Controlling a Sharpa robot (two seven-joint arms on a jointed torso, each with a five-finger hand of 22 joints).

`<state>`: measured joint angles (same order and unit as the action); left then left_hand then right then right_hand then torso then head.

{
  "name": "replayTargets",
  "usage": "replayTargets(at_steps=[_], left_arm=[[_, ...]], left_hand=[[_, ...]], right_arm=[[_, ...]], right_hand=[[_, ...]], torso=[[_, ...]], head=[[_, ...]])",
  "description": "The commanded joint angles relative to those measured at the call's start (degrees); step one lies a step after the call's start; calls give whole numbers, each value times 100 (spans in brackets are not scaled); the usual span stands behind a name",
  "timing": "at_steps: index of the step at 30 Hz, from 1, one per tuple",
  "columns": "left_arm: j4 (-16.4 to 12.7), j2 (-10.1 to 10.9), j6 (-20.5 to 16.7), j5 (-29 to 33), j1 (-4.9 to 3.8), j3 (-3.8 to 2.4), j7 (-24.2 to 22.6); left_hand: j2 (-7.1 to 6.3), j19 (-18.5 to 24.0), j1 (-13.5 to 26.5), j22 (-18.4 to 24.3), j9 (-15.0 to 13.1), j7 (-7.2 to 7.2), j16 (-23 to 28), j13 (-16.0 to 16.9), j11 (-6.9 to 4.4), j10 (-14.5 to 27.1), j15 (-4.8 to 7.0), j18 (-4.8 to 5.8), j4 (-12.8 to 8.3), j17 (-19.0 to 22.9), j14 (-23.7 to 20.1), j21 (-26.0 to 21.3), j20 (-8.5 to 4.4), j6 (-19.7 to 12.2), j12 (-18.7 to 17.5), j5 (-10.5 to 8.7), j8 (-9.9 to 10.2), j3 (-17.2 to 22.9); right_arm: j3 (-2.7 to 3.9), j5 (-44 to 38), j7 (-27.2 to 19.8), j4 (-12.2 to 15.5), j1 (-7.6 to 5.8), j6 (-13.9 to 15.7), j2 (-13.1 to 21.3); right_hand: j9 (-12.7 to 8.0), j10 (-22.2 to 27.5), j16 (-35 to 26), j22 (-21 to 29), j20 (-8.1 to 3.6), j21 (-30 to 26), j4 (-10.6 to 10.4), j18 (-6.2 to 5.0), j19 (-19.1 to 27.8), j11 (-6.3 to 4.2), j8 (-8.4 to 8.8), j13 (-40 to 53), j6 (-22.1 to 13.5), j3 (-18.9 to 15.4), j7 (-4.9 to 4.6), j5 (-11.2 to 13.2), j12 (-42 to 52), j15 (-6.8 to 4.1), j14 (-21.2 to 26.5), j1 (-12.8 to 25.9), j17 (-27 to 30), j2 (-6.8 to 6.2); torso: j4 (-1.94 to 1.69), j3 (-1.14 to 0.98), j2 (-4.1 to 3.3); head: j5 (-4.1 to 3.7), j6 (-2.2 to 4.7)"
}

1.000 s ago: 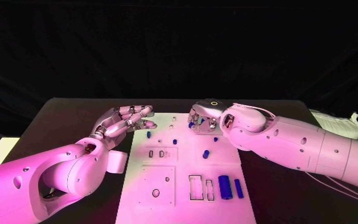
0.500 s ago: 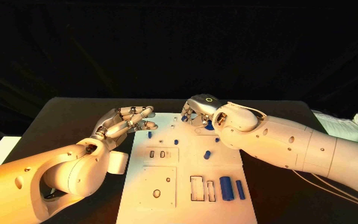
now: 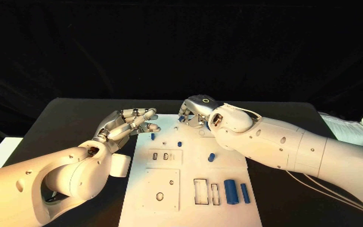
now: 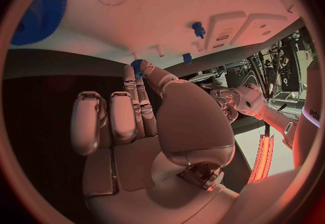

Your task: Assemble the parts on the task board

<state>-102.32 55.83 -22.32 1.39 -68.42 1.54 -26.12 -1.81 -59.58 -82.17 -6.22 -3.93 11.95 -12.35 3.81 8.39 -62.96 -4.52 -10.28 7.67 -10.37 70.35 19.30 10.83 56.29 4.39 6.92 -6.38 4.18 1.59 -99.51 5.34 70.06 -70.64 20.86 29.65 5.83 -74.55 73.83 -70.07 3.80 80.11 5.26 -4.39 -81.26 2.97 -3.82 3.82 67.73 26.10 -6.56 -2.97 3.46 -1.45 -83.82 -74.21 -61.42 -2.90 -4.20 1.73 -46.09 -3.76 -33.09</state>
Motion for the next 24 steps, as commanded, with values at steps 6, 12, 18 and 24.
replayTargets(at_steps=[6,12,18,24], left_arm=[[-10,-15,123,9,-7,-5,-23],[-14,-13,127,9,-7,-5,-21],[-15,-15,132,9,-8,-5,-17],[-18,-11,136,9,-9,-5,-11]], left_hand=[[50,-7,7,11,6,24,35,-3,20,11,-39,-16,-25,-12,-18,-38,13,-5,-27,-12,32,-24],[50,-7,7,11,6,24,35,-3,20,11,-39,-16,-25,-12,-18,-38,13,-5,-27,-12,32,-24],[50,-7,7,11,6,24,35,-3,20,11,-39,-16,-25,-12,-18,-38,13,-5,-27,-12,32,-24],[50,-7,7,11,6,24,35,-3,20,11,-39,-16,-25,-12,-18,-38,13,-5,-27,-12,32,-24]], right_arm=[[-3,-45,-4,-200,8,-67,-153],[-6,-62,-9,-347,10,-118,-244],[-8,-66,-2,-442,11,-190,-314],[-12,-48,13,-505,11,-253,-358]], right_hand=[[4,0,38,-3,2,21,-8,55,-23,-15,-19,8,37,28,-1,-13,0,-20,-234,-2,-8,-18],[4,11,38,-10,7,26,-18,56,-23,-11,-11,7,29,32,-5,-12,0,-17,-231,5,-4,-31],[4,29,39,-10,13,28,-37,55,-18,-3,0,4,13,35,-13,-9,-1,-9,-228,22,0,-53],[-26,222,55,56,50,-1,-132,41,42,61,40,-18,-163,29,-73,-7,-12,49,-217,114,-1,-191]], torso=[[-13,5,-10],[-8,7,-16],[-13,4,-22],[-7,6,-27]], head=[[15,-1],[22,4],[23,7],[32,6]])
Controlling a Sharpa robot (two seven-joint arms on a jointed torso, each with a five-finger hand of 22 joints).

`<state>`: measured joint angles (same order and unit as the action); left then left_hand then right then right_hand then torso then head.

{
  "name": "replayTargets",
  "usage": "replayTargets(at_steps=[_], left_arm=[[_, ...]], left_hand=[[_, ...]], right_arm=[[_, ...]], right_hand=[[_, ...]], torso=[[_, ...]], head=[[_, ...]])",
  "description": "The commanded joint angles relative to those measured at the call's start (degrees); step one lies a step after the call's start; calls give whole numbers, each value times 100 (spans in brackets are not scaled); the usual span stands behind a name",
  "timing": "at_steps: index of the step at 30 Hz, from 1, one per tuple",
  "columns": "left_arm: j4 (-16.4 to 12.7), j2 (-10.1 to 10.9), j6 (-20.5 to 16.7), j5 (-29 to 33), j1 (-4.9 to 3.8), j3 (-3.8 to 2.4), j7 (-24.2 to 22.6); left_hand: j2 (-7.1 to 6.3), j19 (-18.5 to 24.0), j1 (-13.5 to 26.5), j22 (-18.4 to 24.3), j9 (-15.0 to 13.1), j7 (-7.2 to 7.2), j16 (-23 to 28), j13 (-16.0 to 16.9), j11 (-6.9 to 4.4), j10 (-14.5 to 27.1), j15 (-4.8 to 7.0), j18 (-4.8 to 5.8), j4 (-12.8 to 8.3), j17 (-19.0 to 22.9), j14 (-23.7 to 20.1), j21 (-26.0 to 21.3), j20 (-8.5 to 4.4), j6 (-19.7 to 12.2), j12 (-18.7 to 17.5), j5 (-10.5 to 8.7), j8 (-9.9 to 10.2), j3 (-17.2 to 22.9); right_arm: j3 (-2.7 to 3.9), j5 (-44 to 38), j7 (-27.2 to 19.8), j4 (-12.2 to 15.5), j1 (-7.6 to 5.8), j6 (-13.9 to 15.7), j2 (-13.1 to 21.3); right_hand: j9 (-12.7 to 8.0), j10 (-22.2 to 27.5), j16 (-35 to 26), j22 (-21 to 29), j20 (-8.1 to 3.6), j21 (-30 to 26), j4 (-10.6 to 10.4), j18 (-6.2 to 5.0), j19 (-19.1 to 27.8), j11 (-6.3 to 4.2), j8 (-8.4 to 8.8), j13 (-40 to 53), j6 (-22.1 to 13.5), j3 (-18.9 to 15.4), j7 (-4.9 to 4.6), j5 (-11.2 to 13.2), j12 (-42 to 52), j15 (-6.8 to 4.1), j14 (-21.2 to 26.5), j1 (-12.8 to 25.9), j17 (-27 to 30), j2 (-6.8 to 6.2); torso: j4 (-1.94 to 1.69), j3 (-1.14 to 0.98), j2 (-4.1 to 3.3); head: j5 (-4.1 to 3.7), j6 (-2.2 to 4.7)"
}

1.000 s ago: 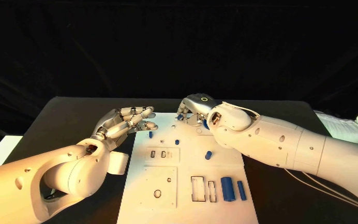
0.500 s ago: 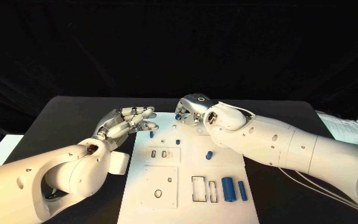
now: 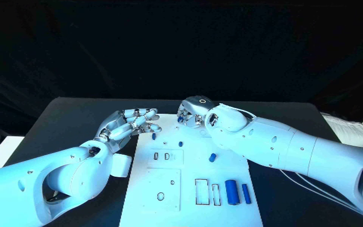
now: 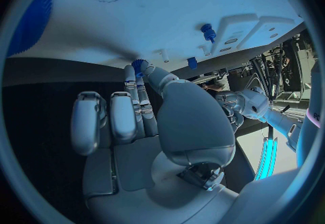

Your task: Assemble the parts on the task board

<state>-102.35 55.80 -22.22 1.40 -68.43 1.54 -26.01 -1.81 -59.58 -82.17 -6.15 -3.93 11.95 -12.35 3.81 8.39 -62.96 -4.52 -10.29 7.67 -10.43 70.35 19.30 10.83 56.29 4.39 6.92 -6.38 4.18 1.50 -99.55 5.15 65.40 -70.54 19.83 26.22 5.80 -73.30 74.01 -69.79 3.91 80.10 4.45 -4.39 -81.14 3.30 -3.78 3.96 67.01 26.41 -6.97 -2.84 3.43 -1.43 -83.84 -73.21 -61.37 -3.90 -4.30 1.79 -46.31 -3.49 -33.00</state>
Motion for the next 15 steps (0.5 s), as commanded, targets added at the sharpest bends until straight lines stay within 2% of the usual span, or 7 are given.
replayTargets(at_steps=[1,5,7,8,9,13,15], left_arm=[[-15,-6,126,8,-8,-5,-21],[-17,-4,130,8,-9,-5,-15],[-17,0,130,8,-10,-5,-11],[-17,1,131,8,-10,-5,-9],[-16,3,132,8,-10,-5,-7],[-10,9,132,8,-11,-5,-2],[-8,20,132,10,-11,-6,1]], left_hand=[[50,-7,7,5,6,24,35,-3,20,11,-39,-16,-25,-6,-18,-38,13,-5,-27,-12,33,-24],[50,-7,7,5,6,24,35,-3,20,11,-39,-16,-25,-6,-18,-38,13,-5,-27,-12,33,-24],[50,-7,7,5,6,24,35,-3,20,11,-39,-16,-25,-6,-18,-38,13,-5,-27,-12,33,-24],[50,-4,5,8,6,26,42,-3,22,12,-40,-16,-28,-10,-23,-42,15,-6,-32,-12,37,-25],[50,-3,5,9,6,26,44,-3,22,13,-41,-16,-29,-11,-24,-43,15,-7,-33,-12,39,-25],[48,-1,4,11,6,28,49,-3,24,16,-42,-16,-32,-14,-27,-46,16,-10,-38,-13,44,-27],[48,-1,4,11,6,28,49,-3,24,16,-42,-16,-32,-14,-27,-46,16,-10,-38,-13,44,-27]], right_arm=[[-4,-38,37,-52,2,-155,-21],[-9,-8,44,-80,1,-81,-29],[-11,8,43,-76,1,13,-18],[-11,18,38,-65,1,58,-7],[-12,26,35,-48,1,89,10],[-12,65,19,67,2,148,114],[-8,149,10,245,2,179,268]], right_hand=[[-42,189,26,66,57,-20,-77,36,56,57,39,-39,-176,-11,-58,-24,-10,74,-210,42,18,-137],[-168,733,-217,511,178,-259,-180,-46,311,214,49,-39,-685,-127,-183,-9,-6,200,-99,123,421,-369],[-219,1139,-516,1038,232,-555,-230,-146,598,282,17,-50,-1009,-323,-236,-6,2,270,39,131,879,-485],[-212,1300,-628,1232,282,-679,-274,-174,708,336,32,-41,-1124,-471,-281,9,2,289,90,92,1033,-505],[-211,1351,-667,1302,286,-726,-303,-198,745,342,31,-42,-1169,-565,-305,11,9,318,103,67,1089,-519],[-193,1369,-689,1335,311,-762,-374,-205,737,356,10,-32,-1161,-790,-325,6,42,335,79,-106,1125,-473],[-174,1253,-642,1272,308,-729,-386,-196,685,338,-26,-18,-1055,-832,-318,-4,99,323,35,-186,1059,-428]], torso=[[2,0,-7],[4,1,-6],[2,0,-8],[3,-2,-9],[4,-3,-9],[7,-7,-10],[17,-9,-9]], head=[[7,1],[8,2],[11,3],[12,3],[12,5],[12,6],[8,15]])
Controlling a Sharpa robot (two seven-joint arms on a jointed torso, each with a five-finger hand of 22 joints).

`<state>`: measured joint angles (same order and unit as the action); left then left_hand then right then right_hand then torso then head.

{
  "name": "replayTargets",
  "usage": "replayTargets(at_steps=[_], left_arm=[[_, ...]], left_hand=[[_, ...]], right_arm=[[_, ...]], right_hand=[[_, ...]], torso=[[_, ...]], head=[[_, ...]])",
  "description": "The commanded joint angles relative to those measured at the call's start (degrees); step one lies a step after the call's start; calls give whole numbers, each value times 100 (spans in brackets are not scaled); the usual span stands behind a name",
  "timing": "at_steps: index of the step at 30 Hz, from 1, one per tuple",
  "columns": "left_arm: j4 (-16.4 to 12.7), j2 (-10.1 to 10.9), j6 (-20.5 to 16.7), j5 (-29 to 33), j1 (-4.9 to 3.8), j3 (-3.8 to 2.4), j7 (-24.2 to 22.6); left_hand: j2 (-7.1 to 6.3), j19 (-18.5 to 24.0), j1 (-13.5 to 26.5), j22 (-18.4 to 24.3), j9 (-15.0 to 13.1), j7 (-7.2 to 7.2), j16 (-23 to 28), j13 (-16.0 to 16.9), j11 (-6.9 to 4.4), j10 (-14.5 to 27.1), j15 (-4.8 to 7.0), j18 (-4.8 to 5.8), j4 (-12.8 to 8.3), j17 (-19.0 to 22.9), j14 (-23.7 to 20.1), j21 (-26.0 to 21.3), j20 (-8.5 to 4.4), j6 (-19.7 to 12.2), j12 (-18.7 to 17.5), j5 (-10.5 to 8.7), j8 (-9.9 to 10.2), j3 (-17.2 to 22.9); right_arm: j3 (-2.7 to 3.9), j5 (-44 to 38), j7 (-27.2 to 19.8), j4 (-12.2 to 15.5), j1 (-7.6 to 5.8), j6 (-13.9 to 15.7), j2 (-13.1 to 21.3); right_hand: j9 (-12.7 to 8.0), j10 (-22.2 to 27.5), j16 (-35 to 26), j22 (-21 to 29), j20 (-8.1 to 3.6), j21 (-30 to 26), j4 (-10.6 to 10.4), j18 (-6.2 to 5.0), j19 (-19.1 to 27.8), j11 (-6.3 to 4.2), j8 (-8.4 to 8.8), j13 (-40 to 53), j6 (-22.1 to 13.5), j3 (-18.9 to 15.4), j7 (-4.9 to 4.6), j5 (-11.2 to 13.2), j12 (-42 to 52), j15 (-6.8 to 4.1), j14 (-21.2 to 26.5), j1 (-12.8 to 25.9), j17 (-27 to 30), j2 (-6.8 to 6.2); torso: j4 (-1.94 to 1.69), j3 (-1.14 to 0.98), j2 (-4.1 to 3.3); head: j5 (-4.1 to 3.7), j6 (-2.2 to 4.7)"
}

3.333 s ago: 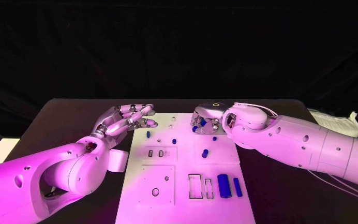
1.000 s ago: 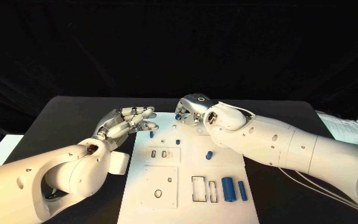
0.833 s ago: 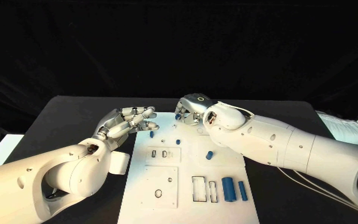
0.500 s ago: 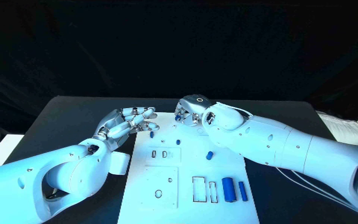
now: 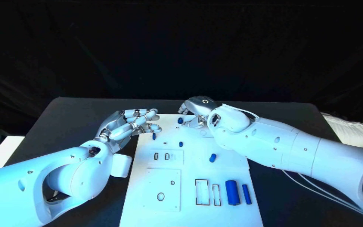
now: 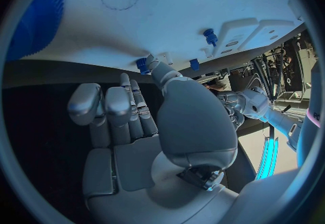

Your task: Assemble the parts on the task board

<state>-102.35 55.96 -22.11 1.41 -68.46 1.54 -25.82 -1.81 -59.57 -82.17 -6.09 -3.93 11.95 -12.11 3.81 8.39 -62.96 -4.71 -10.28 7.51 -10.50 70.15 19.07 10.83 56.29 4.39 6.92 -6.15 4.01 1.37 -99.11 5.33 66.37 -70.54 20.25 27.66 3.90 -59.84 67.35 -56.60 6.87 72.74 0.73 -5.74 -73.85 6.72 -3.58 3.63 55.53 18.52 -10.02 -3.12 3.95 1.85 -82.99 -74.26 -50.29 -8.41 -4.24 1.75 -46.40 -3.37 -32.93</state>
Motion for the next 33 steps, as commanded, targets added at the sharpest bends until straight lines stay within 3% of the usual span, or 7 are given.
replayTargets(at_steps=[1,8,13,17,21,25,33], left_arm=[[-9,10,121,14,-8,-5,-17],[-25,57,119,41,-10,-5,-11],[-8,53,125,62,-10,-4,-3],[18,29,136,75,-10,-4,-2],[35,11,147,80,-9,-3,-1],[51,0,157,83,-8,-3,2],[59,-7,168,83,-8,-3,8]], left_hand=[[48,-1,4,5,6,28,24,-3,24,16,-23,-16,-16,-7,-7,-23,16,-10,-38,-13,21,-10],[47,0,1,7,6,29,28,-3,25,18,-24,-16,-19,-10,-9,-25,17,-12,-41,-13,24,-11],[47,0,1,7,6,29,28,-3,25,18,-24,-16,-19,-10,-9,-25,17,-12,-41,-13,24,-11],[48,1,-3,8,6,28,31,-3,25,17,-24,-17,-22,-12,-10,-27,17,-12,-42,-13,26,-10],[48,1,-3,8,6,28,31,-3,25,17,-24,-17,-22,-12,-10,-27,17,-12,-42,-13,26,-10],[48,1,-3,8,6,28,31,-3,25,17,-24,-17,-22,-12,-10,-27,17,-12,-42,-13,26,-10],[49,1,-6,10,5,27,33,-2,24,16,-24,-17,-25,-15,-10,-28,18,-10,-43,-13,27,-9]], right_arm=[[11,157,-9,245,2,145,209],[135,831,110,1023,-10,16,1017],[189,1375,329,1340,-47,-304,1520],[204,1473,447,1421,-63,-547,1738],[209,1406,500,1440,-68,-665,1826],[211,1266,574,1455,-70,-802,1881],[211,1075,682,1411,-60,-980,1867]], right_hand=[[20,-141,47,-77,8,24,-21,-55,-68,-10,-54,18,127,-53,-11,22,68,-10,-68,-99,-81,39],[39,-1193,691,-1244,-118,682,-116,161,-686,-251,-88,170,459,64,117,-136,475,-214,-316,-181,-1067,175],[4,-2105,1083,-2020,-267,1111,-224,309,-1049,-456,-15,543,355,-113,257,-412,959,-393,-405,1,-1675,-68],[9,-2264,1299,-2209,-354,1221,-348,345,-1120,-526,-30,1192,308,-518,335,-620,1503,-464,-431,80,-2006,-214],[18,-1906,1422,-2323,-345,1283,-534,364,-1144,-515,-45,2401,320,-922,332,-634,2347,-448,-428,-53,-2198,-137],[15,-1985,1719,-2515,-312,1376,-813,398,-1214,-487,-38,5124,280,-1313,299,-613,4787,-414,-502,-214,-2766,-94],[39,-2195,1969,-2657,-257,1440,-1134,424,-1272,-445,-116,6789,296,-1630,269,-656,6405,-361,-574,-444,-3289,-53]], torso=[[15,-3,-3],[67,-9,5],[111,-2,15],[136,-2,11],[130,-10,9],[123,-3,11],[129,-1,4]], head=[[-10,13],[-6,34],[-14,50],[-31,53],[-32,34],[-40,33],[-39,38]])
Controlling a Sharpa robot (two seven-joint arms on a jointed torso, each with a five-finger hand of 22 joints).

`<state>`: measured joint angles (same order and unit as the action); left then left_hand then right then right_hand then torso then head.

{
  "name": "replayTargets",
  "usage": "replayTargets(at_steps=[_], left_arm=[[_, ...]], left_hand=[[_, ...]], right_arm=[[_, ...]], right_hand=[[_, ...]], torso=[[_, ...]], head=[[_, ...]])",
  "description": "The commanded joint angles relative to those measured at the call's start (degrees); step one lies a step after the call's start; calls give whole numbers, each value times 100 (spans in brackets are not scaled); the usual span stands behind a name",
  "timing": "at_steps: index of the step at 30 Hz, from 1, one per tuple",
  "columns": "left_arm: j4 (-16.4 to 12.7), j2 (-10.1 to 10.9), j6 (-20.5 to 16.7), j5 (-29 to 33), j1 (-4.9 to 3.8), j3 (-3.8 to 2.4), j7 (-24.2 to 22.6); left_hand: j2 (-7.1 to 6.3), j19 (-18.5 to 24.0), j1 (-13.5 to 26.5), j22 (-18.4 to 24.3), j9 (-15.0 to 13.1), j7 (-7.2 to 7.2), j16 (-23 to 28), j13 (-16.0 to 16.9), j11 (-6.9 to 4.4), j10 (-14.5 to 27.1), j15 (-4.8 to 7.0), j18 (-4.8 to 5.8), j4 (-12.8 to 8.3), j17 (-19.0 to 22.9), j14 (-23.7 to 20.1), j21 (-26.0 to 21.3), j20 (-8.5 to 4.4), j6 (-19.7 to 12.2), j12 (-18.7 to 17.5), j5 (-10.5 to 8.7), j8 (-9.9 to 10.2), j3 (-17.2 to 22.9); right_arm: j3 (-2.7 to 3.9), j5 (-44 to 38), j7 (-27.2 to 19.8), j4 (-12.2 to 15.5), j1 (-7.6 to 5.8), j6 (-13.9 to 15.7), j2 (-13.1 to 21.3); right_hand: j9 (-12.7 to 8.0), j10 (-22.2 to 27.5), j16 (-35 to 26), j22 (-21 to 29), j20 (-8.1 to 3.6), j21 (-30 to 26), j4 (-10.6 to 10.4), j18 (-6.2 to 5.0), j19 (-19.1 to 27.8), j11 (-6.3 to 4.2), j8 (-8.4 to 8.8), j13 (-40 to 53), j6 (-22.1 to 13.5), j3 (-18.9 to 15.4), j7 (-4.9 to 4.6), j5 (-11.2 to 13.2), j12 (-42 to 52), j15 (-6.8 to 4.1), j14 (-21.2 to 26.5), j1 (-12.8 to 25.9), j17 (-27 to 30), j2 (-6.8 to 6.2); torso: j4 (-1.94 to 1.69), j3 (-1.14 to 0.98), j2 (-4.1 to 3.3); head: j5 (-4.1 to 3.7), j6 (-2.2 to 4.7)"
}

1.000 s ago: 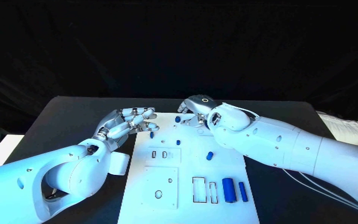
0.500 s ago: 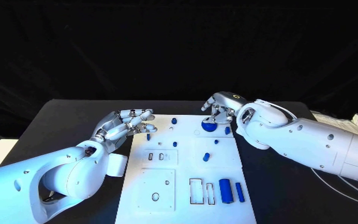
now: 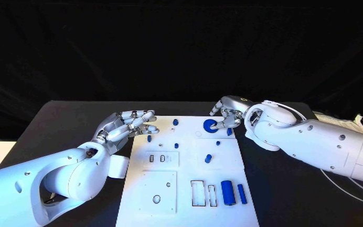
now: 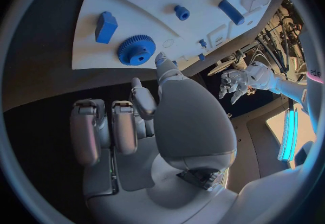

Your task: Assemble the parts on the task board

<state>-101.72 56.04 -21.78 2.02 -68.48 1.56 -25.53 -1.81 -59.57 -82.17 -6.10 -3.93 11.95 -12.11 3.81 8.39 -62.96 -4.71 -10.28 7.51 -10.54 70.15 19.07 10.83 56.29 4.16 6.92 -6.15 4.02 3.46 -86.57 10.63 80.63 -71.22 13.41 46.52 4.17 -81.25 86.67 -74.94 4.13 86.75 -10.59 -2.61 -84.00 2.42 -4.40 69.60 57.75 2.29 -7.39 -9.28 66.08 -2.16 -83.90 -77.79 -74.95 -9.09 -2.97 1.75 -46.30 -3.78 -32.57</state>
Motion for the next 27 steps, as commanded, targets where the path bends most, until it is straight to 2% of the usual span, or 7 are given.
replayTargets(at_steps=[1,7,13,20,27], left_arm=[[-3,-15,137,22,-6,-4,-20],[1,-22,145,22,-6,-4,-15],[11,-24,145,22,-5,-4,-10],[22,-28,147,22,-5,-4,-8],[33,-30,145,22,-5,-4,-2]], left_hand=[[50,1,-7,11,5,27,35,-2,24,15,-24,-17,-26,-12,-11,-29,18,-9,-20,-13,27,-9],[50,1,-7,11,5,27,35,-2,24,15,-24,-17,-26,-12,-11,-29,18,-9,-20,-13,27,-9],[50,1,-7,11,5,27,35,-2,24,15,-24,-17,-26,-12,-11,-29,18,-9,-20,-13,27,-9],[50,1,-7,11,5,27,35,-2,24,15,-24,-17,-26,-12,-11,-29,18,-9,-20,-13,27,-9],[50,1,-7,11,5,27,35,-2,24,15,-24,-17,-26,-12,-11,-29,18,-9,-20,-13,27,-9]], right_arm=[[2,-190,154,-28,11,-307,-30],[1,-233,161,-137,38,-356,-105],[0,-267,177,-253,62,-331,-176],[0,-216,143,-307,76,-319,-226],[0,-171,116,-342,81,-316,-255]], right_hand=[[14,-85,48,-840,18,46,2,115,-265,-14,-43,290,91,5,12,-59,297,33,-487,-117,-848,38],[5,-256,150,-904,24,75,-4,129,-293,-3,-46,830,111,3,4,-94,873,44,-527,-147,-1078,68],[6,-321,190,-927,32,85,3,133,-303,1,-60,1033,143,20,4,-100,1089,51,-543,-172,-1169,111],[13,-413,203,-957,33,97,21,139,-316,-3,-91,1243,210,61,10,-121,1332,49,-548,-186,-1199,203],[14,-450,214,-972,33,104,20,142,-323,-4,-100,1317,234,69,12,-121,1422,49,-553,-172,-1225,226]], torso=[[-2,-2,-4],[-13,4,-5],[0,4,-3],[-4,0,-8],[-5,4,-6]], head=[[-1,3],[-2,-10],[7,-15],[14,-26],[17,-40]])
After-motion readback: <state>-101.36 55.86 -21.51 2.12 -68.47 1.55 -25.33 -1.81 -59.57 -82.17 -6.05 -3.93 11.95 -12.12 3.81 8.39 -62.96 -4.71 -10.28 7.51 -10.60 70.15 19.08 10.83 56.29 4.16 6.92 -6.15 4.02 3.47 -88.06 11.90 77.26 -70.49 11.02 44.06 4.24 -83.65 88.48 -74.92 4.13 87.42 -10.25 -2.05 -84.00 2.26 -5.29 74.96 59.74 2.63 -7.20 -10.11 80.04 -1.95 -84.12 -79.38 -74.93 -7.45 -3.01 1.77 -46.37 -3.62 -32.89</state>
